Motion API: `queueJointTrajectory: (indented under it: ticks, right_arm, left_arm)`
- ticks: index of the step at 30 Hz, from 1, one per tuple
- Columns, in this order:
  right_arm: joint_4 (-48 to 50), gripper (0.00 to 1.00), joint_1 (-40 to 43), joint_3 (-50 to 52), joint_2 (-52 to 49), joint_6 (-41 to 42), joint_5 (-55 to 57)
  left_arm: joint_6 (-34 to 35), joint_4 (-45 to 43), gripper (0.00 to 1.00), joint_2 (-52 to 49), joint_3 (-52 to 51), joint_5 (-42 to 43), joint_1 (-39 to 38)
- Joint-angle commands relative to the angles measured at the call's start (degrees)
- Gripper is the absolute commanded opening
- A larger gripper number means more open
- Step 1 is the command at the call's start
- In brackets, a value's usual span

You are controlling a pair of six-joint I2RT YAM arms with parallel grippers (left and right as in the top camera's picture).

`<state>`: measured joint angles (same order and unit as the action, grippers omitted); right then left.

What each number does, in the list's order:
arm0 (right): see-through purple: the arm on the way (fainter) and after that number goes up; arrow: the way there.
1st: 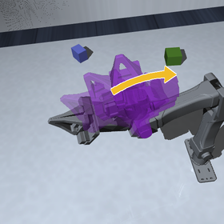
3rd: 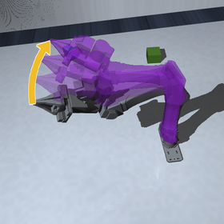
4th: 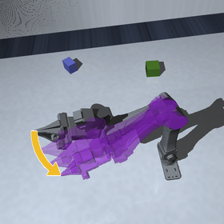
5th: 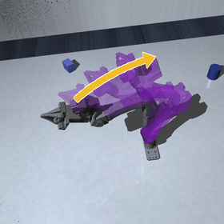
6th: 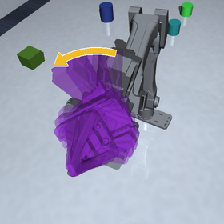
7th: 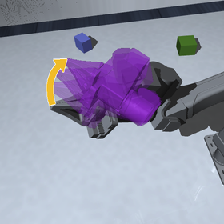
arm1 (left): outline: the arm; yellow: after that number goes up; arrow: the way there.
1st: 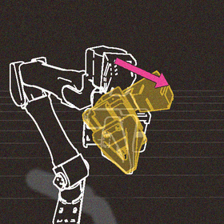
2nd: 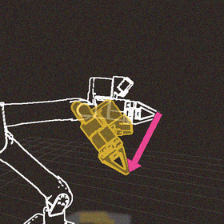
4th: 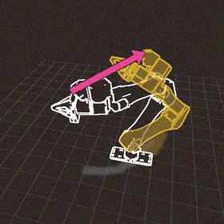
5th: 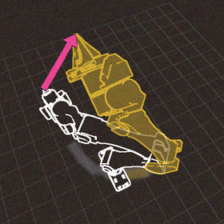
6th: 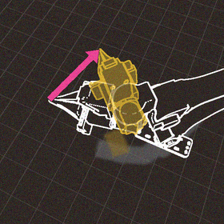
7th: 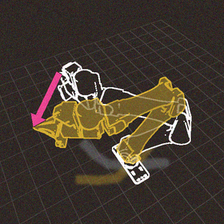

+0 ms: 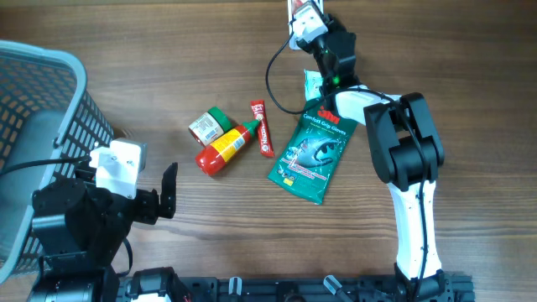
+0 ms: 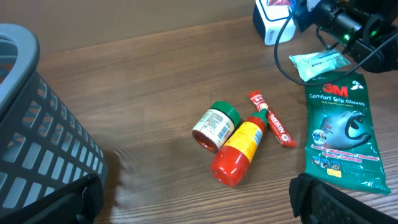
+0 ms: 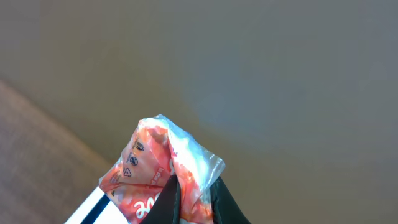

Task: Scan the item barcode
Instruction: 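Hold the Kleenex pack under the scanner window with the right gripper, then move the right gripper down to the light-green wipes pack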

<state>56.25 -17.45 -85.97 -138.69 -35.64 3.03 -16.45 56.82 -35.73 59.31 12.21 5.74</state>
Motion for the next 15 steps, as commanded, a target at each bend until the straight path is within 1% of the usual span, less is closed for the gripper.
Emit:
queueJointTrajectory:
  ticks: [1, 2, 3, 4, 7, 8, 9, 10, 11, 13, 14, 15]
  right_arm:
    - [4.7, 0.04, 0.1, -1.0, -0.5, 1.6, 4.5]
    - [10.1, 0.04, -0.2, -1.0, 0.3, 5.9, 13.7]
    - [10.3, 0.04, -0.2, -0.7, 1.5, 9.0, 15.9]
    - [5.8, 0.04, 0.0, 0.6, 5.5, 16.0, 14.6]
    - [-19.0, 0.04, 1.9, 1.2, 16.3, 28.7, -0.9]
    - [-27.1, 0.04, 3.0, 1.2, 20.2, 30.7, -2.6]
    - [-31.9, 0.04, 3.7, 1.2, 22.5, 30.8, -2.8]
    - [-41.8, 0.04, 5.3, 1.2, 27.2, 31.5, -2.8]
    - [-48.9, 0.04, 6.8, 1.2, 31.0, 33.1, -2.8]
    - [-63.7, 0.04, 11.8, 1.2, 38.9, 39.6, -3.5]
    - [-68.2, 0.04, 14.0, 1.2, 41.0, 41.8, -5.1]
    - [-75.4, 0.04, 18.5, 1.2, 43.7, 44.6, -10.1]
  left_arm:
    - [-0.9, -0.1, 1.0, 0.2, -0.1, 0.1, 0.3]
    - [-0.9, -0.1, 1.0, 0.2, -0.1, 0.1, 0.3]
    - [-0.9, -0.1, 1.0, 0.2, -0.1, 0.1, 0.3]
    - [-0.9, -0.1, 1.0, 0.2, -0.1, 0.1, 0.3]
    - [-0.9, -0.1, 1.0, 0.2, -0.1, 0.1, 0.3]
    - [-0.9, -0.1, 1.0, 0.2, -0.1, 0.1, 0.3]
    - [-0.9, -0.1, 1.0, 0.2, -0.1, 0.1, 0.3]
    - [-0.9, -0.1, 1.0, 0.2, -0.1, 0.1, 0.3]
    - [-0.9, -0.1, 1.0, 0.2, -0.1, 0.1, 0.3]
    - [-0.9, -0.1, 1.0, 0.2, -0.1, 0.1, 0.3]
    - [-0.9, -0.1, 1.0, 0.2, -0.1, 0.1, 0.3]
    - [-0.9, -0.1, 1.0, 0.2, -0.1, 0.1, 0.3]
